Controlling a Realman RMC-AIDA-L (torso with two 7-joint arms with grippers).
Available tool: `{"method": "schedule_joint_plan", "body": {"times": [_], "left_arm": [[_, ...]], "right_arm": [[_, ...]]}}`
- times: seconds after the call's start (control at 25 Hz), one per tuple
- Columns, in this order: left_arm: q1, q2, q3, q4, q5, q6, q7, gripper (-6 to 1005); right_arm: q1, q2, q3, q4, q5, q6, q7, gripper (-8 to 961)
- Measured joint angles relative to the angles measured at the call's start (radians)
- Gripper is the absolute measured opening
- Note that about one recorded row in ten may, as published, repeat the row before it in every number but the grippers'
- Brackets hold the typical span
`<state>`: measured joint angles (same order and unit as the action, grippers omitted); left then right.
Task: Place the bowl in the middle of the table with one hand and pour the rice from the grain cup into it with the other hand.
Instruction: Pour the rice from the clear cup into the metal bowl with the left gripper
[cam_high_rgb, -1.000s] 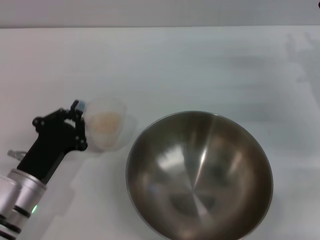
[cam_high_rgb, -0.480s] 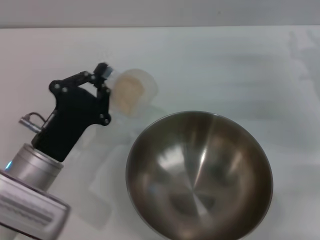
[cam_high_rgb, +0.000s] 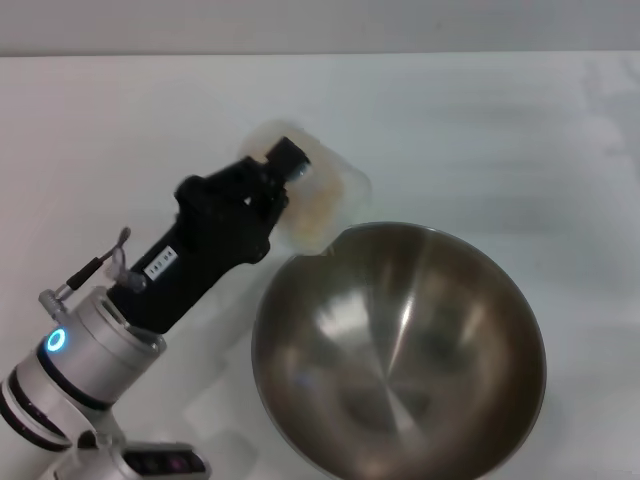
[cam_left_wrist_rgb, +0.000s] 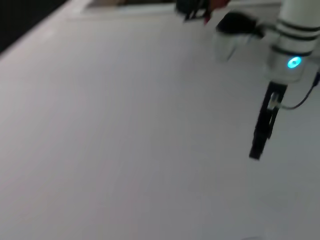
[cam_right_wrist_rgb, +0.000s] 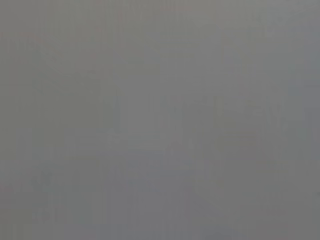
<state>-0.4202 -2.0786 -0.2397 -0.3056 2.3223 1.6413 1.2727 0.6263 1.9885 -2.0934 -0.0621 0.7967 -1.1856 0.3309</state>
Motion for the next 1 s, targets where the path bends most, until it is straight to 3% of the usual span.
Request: {"method": "schedule_joint_plan", "body": {"times": [0.04, 0.4, 0.44, 1.0], "left_arm": [[-0.009, 0.001, -0.001, 0.017, 0.048, 0.026, 0.091, 28], [-0.013, 0.0, 0.001, 0.033, 0.139, 0.044, 0.25, 28], [-0.01, 0.0, 0.005, 0.034, 0.168, 0.042, 0.353, 28], [-0.019, 0.0, 0.033, 0.037, 0.174, 0.036, 0.602, 29]], "right_arm": [[0.001, 0.0, 0.0, 0.007, -0.001, 0.0, -0.012, 590], [-0.01, 0.0, -0.006, 0.009, -0.004, -0.001, -0.049, 594], [-0.011, 0.0, -0.008, 0.01, -0.004, -0.001, -0.049, 594], [-0.018, 0.005, -0.011, 0.005, -0.032, -0.002, -0.097, 601]]}}
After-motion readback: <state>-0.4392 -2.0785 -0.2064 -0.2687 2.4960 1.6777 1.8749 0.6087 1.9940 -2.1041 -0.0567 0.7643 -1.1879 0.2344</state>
